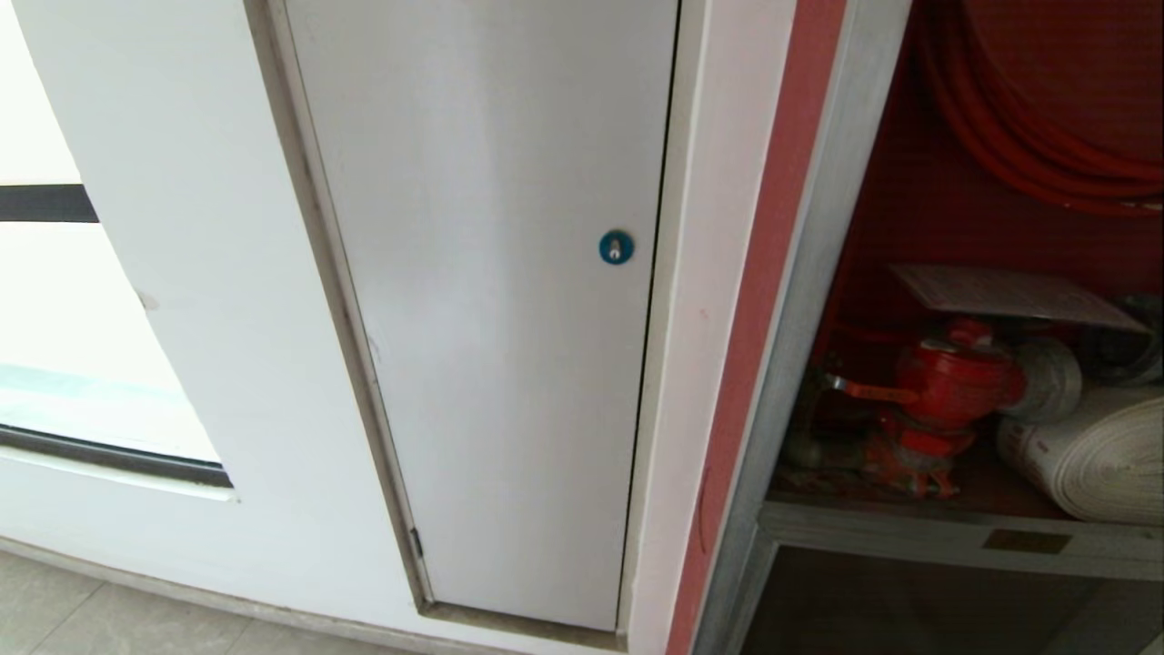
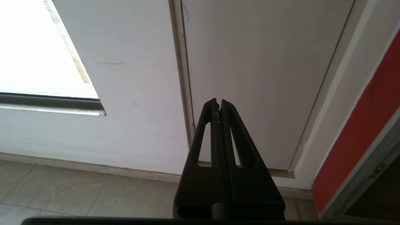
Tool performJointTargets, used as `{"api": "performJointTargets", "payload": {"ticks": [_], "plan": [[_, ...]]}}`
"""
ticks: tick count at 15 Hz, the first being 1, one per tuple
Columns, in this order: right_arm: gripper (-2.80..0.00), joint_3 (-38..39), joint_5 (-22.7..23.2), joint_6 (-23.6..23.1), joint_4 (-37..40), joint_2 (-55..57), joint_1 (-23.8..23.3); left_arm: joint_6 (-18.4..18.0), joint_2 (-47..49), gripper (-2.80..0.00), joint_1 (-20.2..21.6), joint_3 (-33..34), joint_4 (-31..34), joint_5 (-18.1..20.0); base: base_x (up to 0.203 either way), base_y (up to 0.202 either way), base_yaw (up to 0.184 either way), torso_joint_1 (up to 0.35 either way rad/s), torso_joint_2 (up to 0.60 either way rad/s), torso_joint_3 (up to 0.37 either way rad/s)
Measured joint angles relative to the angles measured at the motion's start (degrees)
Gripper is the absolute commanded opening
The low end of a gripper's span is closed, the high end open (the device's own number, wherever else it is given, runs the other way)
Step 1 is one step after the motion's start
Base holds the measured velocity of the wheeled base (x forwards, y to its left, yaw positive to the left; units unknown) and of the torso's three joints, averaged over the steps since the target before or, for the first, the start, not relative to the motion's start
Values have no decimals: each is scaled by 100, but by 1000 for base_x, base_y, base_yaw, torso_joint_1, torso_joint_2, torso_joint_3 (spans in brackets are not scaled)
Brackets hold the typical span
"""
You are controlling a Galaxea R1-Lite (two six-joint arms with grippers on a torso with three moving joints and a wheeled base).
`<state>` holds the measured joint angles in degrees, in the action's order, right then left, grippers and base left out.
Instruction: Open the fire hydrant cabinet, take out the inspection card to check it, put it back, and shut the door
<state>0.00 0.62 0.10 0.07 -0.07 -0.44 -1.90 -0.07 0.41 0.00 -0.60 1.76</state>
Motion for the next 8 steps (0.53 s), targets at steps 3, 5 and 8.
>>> {"api": "performJointTargets", "payload": {"ticks": [3, 5, 8], "plan": [[-280, 0, -4, 0, 4, 0, 2, 0, 0, -280, 0, 0, 0, 0, -196, 0, 2, 2, 1, 4], [-280, 0, -4, 0, 2, 0, 0, -1, 0, -280, -1, 0, 0, -1, -193, 0, 0, 6, 2, 1], [-280, 0, -2, 0, 2, 0, 0, 0, 0, -280, 0, 0, 0, 2, -196, 0, 2, 2, 2, 2]]}}
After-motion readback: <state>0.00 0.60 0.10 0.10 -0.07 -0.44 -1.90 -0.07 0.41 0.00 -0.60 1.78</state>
